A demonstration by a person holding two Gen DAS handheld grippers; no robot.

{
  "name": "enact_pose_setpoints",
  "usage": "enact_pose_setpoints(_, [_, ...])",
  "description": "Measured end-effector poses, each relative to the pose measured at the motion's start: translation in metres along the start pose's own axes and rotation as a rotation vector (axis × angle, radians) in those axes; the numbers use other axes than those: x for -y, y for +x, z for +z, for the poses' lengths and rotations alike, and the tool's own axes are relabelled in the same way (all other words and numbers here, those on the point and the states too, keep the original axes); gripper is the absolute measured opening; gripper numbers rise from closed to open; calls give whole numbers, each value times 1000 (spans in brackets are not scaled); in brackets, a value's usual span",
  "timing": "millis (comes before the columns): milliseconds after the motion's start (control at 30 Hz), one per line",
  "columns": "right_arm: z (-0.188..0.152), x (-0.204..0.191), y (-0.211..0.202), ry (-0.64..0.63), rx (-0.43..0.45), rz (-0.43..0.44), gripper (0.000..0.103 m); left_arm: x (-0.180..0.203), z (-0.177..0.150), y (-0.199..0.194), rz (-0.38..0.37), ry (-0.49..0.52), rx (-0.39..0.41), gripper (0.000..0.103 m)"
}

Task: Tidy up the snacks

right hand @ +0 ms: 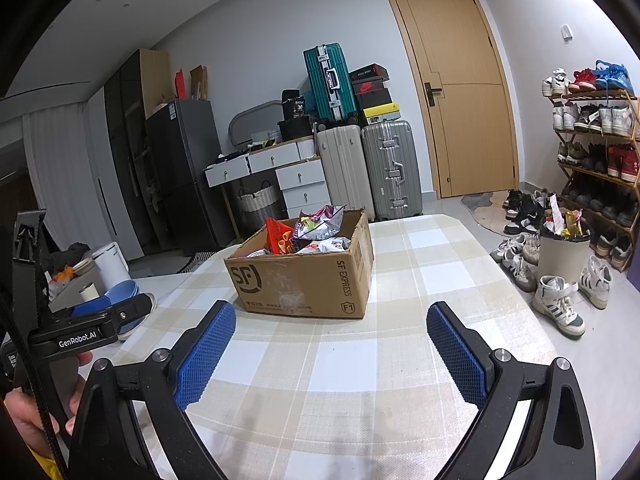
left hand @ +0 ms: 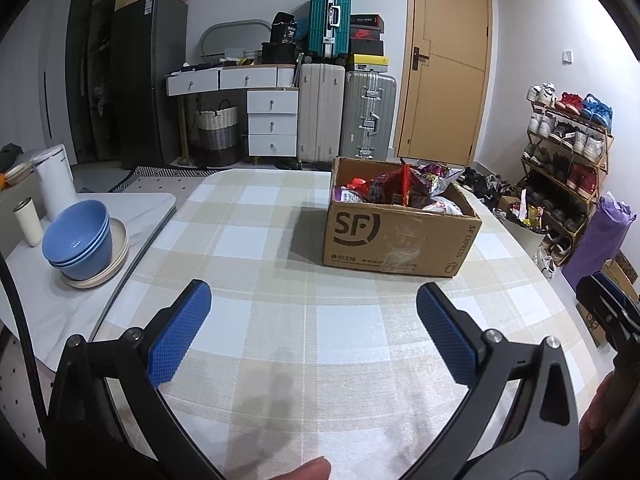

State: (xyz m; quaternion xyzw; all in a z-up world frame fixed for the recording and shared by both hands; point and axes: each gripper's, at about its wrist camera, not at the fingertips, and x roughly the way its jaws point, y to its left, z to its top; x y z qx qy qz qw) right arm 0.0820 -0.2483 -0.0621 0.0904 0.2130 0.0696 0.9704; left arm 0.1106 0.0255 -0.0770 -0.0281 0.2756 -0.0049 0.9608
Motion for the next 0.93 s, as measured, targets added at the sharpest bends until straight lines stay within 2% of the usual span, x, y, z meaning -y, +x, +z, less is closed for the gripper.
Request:
enact_pose_setpoints(667, [-12,-5,-1,10,-10,0,98,2,-4,-1,13,1,-3,103])
enact_pose_setpoints(833, [-14,-6,-2,11,-13,1,98,4,-8,-5,16,37,47,103])
enact_pose_setpoints(933, [-14,-3,2,17,-34,5,99,-1,-8,1,21,29,38,103])
